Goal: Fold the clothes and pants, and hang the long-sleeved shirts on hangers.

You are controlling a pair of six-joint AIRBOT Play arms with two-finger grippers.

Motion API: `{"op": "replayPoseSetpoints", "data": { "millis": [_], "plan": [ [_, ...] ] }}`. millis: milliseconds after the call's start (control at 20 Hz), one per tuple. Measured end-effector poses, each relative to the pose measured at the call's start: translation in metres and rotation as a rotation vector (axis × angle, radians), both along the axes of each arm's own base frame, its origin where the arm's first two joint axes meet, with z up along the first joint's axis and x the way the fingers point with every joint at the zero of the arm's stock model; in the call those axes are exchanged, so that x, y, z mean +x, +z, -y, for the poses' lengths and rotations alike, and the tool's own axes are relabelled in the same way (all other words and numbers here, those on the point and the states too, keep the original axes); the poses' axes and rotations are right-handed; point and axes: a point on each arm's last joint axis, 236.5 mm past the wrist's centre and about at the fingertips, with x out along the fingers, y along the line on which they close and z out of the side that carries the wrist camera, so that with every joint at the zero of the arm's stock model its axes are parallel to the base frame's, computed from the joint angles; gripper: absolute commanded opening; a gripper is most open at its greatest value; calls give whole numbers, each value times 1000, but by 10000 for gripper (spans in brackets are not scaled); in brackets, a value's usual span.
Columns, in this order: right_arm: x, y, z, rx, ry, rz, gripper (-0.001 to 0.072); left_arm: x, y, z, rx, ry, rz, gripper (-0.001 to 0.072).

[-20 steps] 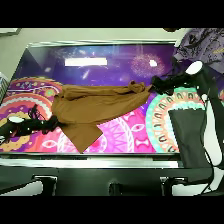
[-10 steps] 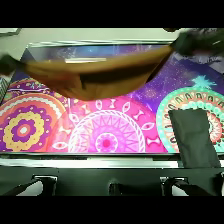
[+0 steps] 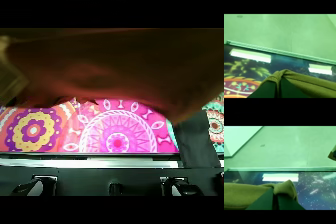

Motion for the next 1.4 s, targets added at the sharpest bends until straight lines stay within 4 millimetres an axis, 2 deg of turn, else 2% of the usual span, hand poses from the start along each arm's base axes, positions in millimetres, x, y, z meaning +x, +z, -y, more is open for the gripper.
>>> {"op": "replayPoseSetpoints", "data": {
  "millis": [100,200,350,500,600,700,800,950,1000,1050,1100,1150,1200,1250,1400],
  "plan": [
    [9,-12,4,11,-16,-56,35,0,-6,-4,-16,17,-19,13],
    [38,-40,6,30,-24,-173,35,20,-30,-11,-38,25,-96,13],
    [106,-107,8,64,-30,-419,35,75,-102,-25,-92,15,-306,13],
    [180,-201,4,97,-10,-688,36,141,-198,-35,-133,-9,-529,13],
    [225,-278,-1,118,2,-871,36,185,-265,-39,-150,-26,-649,13],
    [260,-352,-9,132,11,-1007,36,226,-336,-41,-156,-41,-747,13],
    [286,-417,-19,146,16,-1095,36,257,-397,-38,-161,-52,-812,14],
    [314,-490,-41,164,30,-1147,38,289,-460,-29,-158,-64,-846,15],
    [319,-508,-48,169,33,-1157,50,296,-477,-26,-155,-67,-856,22],
    [323,-523,-55,172,37,-1167,125,300,-489,-23,-155,-70,-864,112],
    [325,-534,-60,176,40,-1174,219,302,-500,-21,-158,-73,-876,281],
    [326,-541,-64,184,45,-1180,325,303,-507,-19,-161,-76,-885,368],
    [326,-544,-66,191,49,-1185,422,303,-511,-18,-165,-76,-894,390],
    [326,-543,-67,202,54,-1188,475,301,-512,-19,-167,-76,-903,390],
    [314,-520,-58,197,99,-1204,479,288,-496,-30,-171,-81,-942,390]
  ]
}}
